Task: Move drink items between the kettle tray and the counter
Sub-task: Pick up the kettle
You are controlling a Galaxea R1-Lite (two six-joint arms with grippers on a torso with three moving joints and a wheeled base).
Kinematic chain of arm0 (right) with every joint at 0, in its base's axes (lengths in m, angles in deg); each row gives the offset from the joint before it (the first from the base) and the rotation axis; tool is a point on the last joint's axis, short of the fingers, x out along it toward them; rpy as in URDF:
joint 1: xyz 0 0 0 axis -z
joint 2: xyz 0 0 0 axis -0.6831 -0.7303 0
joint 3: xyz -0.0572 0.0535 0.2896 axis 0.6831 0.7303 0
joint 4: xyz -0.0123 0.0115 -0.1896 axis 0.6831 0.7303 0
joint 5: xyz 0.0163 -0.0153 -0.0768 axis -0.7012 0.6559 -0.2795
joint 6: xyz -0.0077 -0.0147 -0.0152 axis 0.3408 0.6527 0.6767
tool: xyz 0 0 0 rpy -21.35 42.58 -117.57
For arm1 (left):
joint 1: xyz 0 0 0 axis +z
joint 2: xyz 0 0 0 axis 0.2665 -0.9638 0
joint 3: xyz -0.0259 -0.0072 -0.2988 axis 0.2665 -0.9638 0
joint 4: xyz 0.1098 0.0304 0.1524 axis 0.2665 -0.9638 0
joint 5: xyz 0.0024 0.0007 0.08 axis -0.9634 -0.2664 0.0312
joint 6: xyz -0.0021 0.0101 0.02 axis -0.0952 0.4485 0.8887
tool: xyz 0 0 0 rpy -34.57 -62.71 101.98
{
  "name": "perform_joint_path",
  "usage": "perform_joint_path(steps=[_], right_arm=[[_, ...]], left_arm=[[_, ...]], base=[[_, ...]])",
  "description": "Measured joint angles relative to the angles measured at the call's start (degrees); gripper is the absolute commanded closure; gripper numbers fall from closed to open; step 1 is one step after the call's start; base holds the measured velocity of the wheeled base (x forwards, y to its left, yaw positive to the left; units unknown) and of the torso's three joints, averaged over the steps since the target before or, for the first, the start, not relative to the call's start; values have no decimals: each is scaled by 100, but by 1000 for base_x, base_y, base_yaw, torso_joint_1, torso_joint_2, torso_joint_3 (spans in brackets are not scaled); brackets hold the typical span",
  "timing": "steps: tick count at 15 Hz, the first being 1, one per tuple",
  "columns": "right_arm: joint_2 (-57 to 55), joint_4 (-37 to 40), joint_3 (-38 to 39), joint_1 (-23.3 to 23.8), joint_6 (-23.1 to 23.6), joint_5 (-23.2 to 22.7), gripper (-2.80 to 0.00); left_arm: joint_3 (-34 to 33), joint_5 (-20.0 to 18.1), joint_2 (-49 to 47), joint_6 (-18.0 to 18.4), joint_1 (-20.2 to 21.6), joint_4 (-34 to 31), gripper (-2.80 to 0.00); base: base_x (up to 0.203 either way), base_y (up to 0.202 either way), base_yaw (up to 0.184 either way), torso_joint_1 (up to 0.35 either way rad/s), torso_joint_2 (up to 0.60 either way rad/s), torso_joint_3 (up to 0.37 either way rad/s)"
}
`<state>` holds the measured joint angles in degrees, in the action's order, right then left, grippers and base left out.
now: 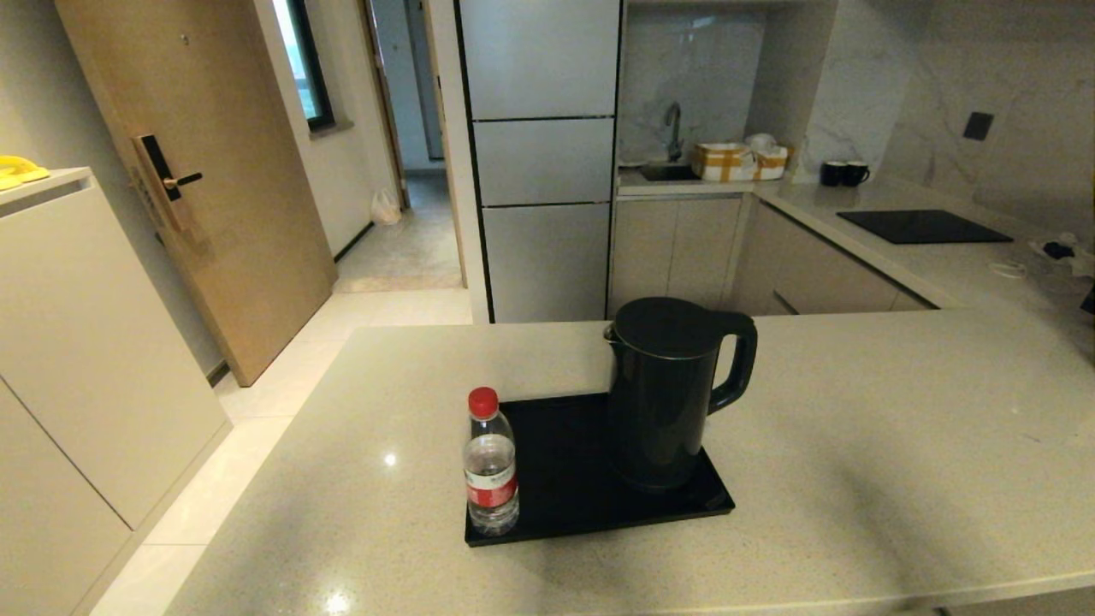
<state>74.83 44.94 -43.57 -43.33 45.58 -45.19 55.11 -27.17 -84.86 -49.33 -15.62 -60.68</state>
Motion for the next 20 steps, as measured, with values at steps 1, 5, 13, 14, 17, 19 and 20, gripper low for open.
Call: perform_joint_path(steps=[1,5,13,14,17,19,20], right_arm=[[-1,0,0,0,0,0,0],[-1,0,0,0,0,0,0],[1,0,-7,2,25,0,0],[1,-2,-8,2,21,0,0],[-317,227,-660,-1,-358,-66,0],[-973,459,-1819,-27,-698,-355,0],[-1375,711,-2371,-35,-832,-542,0]], left_arm=[[0,1,0,0,0,-2,0],[0,1,0,1,-5,1,0],[0,1,0,1,2,3,0],[0,1,0,0,0,1,0],[0,-2,0,-2,0,-2,0],[0,1,0,-1,-5,0,0],[0,-2,0,0,-5,1,0]], base=[[0,0,0,0,0,0],[0,0,0,0,0,0],[0,0,0,0,0,0],[0,0,0,0,0,0],[0,0,0,0,0,0],[0,0,0,0,0,0],[0,0,0,0,0,0]])
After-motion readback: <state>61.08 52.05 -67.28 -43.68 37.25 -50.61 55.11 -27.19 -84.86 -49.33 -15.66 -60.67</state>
